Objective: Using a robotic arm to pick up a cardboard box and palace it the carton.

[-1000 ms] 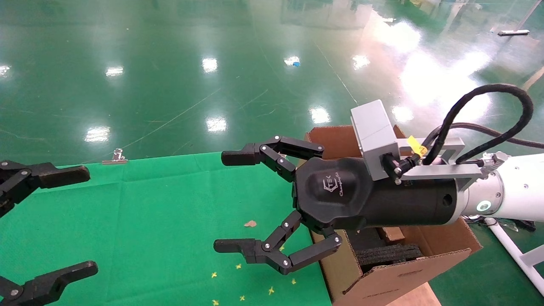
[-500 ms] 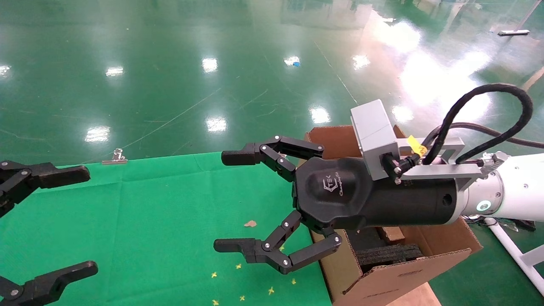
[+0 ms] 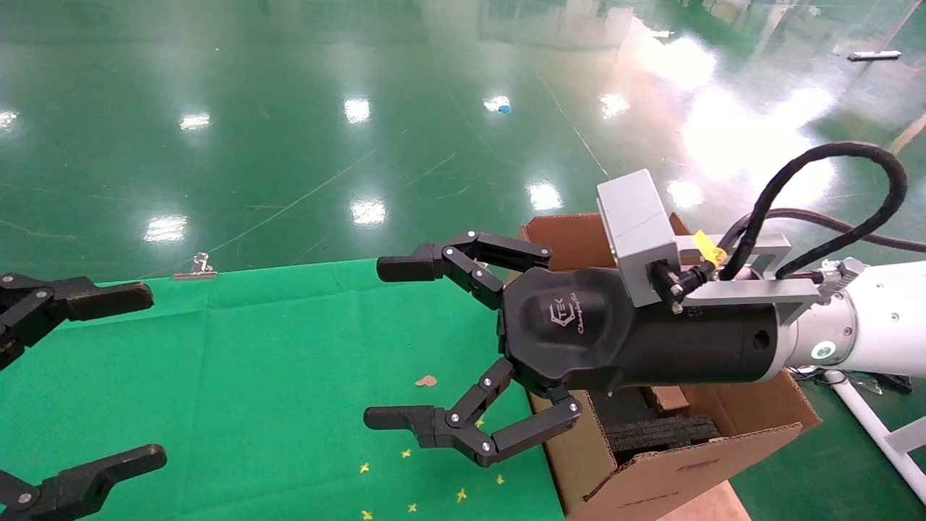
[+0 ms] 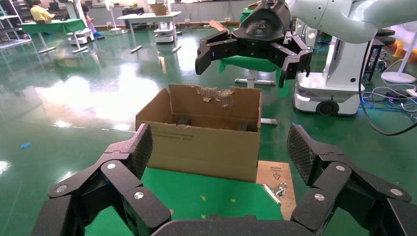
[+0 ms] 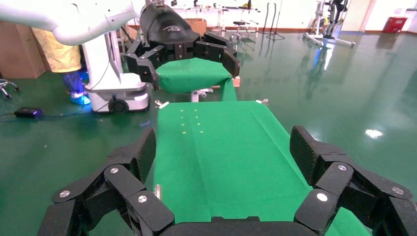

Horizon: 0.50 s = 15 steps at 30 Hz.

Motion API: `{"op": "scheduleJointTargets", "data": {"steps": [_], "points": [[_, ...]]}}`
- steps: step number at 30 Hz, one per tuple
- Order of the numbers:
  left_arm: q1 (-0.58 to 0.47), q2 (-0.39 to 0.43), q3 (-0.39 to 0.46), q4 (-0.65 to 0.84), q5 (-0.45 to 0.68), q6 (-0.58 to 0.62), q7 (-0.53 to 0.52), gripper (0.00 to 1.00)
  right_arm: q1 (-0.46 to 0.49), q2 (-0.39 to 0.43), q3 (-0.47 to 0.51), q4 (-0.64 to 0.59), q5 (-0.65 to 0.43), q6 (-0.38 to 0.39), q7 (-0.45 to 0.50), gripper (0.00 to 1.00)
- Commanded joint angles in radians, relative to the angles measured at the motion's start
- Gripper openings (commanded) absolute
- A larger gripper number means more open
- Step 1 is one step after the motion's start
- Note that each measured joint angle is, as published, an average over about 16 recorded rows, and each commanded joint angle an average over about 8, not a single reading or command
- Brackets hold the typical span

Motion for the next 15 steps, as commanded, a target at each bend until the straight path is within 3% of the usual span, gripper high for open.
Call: {"op": "scheduleJointTargets", "data": {"steps": [1,15], "points": [[0.0,0.0,0.0,0.0,0.0,0.0,0.0,1.0,0.0,0.0,0.0,0.0,0.0,0.0,0.0,1.0],[0.0,0.0,0.0,0.0,0.0,0.0,0.0,1.0,0.0,0.0,0.0,0.0,0.0,0.0,0.0,1.0]]}}
